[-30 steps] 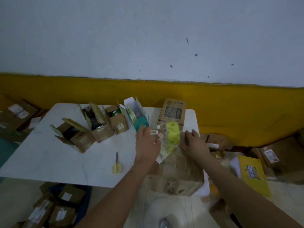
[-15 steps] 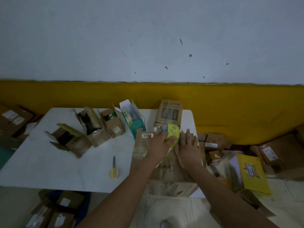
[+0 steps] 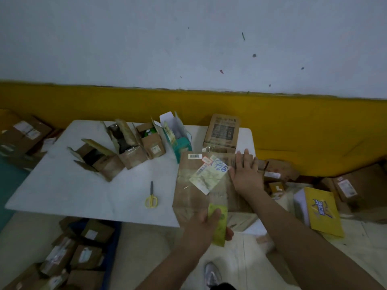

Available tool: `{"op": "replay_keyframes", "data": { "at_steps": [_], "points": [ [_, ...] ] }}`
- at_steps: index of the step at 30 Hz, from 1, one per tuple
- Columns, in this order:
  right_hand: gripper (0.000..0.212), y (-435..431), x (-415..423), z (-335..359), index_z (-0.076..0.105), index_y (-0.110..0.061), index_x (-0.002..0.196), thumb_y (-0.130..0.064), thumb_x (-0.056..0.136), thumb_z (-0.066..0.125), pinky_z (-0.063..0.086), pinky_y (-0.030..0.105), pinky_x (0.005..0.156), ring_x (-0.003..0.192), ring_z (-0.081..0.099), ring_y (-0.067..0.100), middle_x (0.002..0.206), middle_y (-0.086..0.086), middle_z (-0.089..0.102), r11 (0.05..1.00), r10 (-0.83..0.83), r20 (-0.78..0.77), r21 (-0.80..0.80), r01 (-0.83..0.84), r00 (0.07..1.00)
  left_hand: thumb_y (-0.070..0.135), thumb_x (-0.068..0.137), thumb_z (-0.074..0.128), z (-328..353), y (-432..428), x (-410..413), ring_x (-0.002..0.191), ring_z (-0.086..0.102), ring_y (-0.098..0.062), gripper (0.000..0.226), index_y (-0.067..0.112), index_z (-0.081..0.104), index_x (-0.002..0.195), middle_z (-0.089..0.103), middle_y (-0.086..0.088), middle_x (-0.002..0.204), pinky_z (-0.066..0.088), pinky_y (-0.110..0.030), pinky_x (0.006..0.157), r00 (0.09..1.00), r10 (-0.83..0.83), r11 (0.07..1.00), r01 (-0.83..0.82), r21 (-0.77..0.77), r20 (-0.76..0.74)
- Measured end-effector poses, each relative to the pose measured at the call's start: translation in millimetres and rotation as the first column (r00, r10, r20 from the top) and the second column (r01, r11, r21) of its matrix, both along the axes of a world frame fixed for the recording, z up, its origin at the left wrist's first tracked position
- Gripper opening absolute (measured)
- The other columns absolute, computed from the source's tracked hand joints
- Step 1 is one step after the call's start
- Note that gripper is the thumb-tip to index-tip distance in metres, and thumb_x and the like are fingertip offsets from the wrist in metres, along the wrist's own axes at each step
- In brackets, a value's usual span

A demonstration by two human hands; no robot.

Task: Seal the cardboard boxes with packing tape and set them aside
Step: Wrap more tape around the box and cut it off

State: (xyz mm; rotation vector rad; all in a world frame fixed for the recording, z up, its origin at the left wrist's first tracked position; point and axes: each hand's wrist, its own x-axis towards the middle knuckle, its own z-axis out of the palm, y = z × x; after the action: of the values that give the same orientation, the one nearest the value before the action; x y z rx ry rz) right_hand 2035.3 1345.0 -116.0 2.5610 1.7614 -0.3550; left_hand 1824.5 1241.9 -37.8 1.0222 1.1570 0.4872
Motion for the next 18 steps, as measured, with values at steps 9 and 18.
{"op": "replay_keyframes", "data": {
  "at_steps": [9, 18],
  "points": [
    [0.07, 20, 8, -6, -0.013, -0.013, 0.154, -0.052, 0.097, -0.001, 0.03, 0.054, 0.113, 0.148, -0.009, 0.042, 0.161, 0.014, -0.018, 0.996, -0.008, -0.007, -0.092, 0.007, 1.0, 0.034, 0.101, 0.045, -64, -6, 5, 0.063, 0.069, -0.021, 0.036, 0.0, 0.058, 0.097, 0.072, -0.009, 0.067, 0.058, -0.039, 0.069, 0.991, -0.043, 0.996, 0.053, 0.077, -0.126],
    [0.061, 51, -12, 34, -0.006, -0.026, 0.156, -0.052, 0.102, 0.008, -0.003, 0.051, 0.119, 0.15, -0.01, 0.026, 0.163, -0.002, -0.014, 0.957, 0.284, 0.037, 0.059, -0.286, 0.958, 0.022, 0.104, 0.041, -55, 28, 26, 0.056, 0.065, -0.013, 0.022, 0.006, 0.055, 0.098, 0.069, -0.009, 0.071, 0.052, -0.024, 0.052, 0.998, -0.004, 1.0, 0.005, 0.016, -0.063]
  ]
}}
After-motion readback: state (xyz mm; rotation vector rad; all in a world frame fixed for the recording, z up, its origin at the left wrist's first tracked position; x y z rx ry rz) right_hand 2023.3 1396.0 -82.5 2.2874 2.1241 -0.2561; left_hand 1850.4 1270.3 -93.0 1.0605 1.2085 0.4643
